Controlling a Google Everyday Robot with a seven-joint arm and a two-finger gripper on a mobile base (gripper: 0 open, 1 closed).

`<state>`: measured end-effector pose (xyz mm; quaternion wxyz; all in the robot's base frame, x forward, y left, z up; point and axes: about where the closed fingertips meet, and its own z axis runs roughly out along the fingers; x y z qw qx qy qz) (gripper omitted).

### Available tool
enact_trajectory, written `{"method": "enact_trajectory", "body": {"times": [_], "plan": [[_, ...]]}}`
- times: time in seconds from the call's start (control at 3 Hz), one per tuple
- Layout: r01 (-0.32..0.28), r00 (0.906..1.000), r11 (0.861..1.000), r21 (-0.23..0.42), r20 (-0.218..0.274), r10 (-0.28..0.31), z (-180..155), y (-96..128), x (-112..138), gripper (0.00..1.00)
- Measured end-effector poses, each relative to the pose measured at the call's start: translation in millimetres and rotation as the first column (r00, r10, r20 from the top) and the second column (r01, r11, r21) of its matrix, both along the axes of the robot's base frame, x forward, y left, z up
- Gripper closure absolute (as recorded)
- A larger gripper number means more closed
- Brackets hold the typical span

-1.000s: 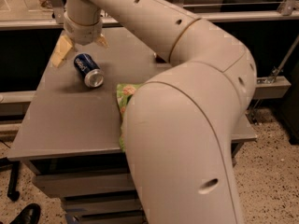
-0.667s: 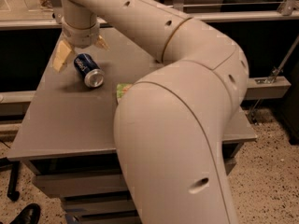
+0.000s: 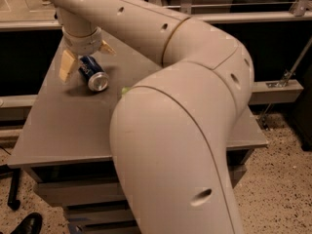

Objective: Place pepsi can upright

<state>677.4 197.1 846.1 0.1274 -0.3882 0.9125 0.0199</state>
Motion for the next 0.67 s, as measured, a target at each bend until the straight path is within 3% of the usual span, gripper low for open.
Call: {"method": "enact_trajectory", "body": {"times": [0.67], "plan": [[0.033, 0.9986, 0.999, -0.042, 0.042, -0.031, -1.6, -10.0, 10.6, 0.4]]}}
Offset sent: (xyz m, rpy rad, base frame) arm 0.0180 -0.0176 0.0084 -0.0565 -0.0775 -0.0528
